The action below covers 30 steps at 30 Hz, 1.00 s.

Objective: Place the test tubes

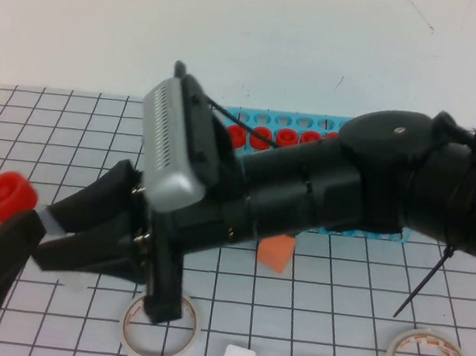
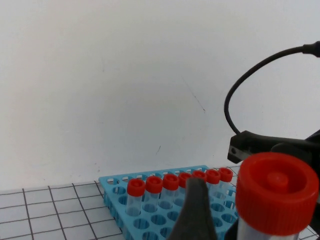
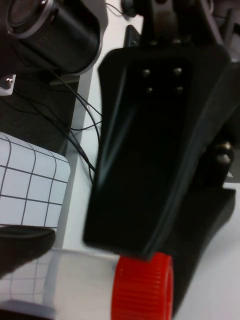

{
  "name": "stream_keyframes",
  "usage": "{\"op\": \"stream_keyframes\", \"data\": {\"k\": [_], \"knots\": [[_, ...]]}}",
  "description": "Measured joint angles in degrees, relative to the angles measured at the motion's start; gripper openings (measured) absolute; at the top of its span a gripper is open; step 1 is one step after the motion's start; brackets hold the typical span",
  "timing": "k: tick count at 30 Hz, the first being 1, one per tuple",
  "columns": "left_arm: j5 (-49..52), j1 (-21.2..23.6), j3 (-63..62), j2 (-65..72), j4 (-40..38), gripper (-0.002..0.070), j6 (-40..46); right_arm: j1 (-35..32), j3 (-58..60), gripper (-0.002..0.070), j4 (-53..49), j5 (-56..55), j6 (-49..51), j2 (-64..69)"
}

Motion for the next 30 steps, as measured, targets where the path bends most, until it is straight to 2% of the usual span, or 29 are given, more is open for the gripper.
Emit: {"op": "stream_keyframes", "data": {"k": [3,6,8,11,17,19,22,24,27,30], "knots": [[0.5,0.0,0.0,0.0,0.0,0.0502,0.5,1.3,0.0,0.0232,-0.5,-1.6,-0.1,0.0],[0.6,0.0,0.0,0.0,0.0,0.0458,0.6,2.3,0.0,0.0232,-0.8,-2.0,-0.2,0.0],[0.6,0.0,0.0,0.0,0.0,0.0402,0.6,2.4,0.0,0.0232,-0.9,-2.0,-0.4,0.0],[0.7,0.0,0.0,0.0,0.0,0.0253,0.6,2.7,0.0,0.0232,-1.0,-2.0,-0.4,0.0],[0.8,0.0,0.1,0.0,0.2,0.026,0.3,2.7,0.0,0.0235,-3.4,-2.4,-0.3,-0.3],[1.0,0.0,0.2,0.0,0.3,0.026,0.3,2.8,-0.1,0.0293,-5.0,-2.8,0.3,-0.4],[0.9,0.0,0.2,0.0,0.2,0.026,0.6,2.8,-0.1,0.0447,-8.3,-3.8,1.9,-0.4],[0.9,0.0,0.2,0.0,0.2,0.026,1.2,2.7,-0.1,0.0482,-12.2,-4.2,3.2,-0.8],[0.9,0.0,0.2,0.0,0.2,0.026,2.7,2.7,-0.1,0.0444,-22.7,-4.3,9.8,-2.7],[0.8,0.0,0.2,0.0,0.2,0.026,3.9,2.6,-0.1,0.0295,-38.0,-2.5,20.5,-6.0]]}}
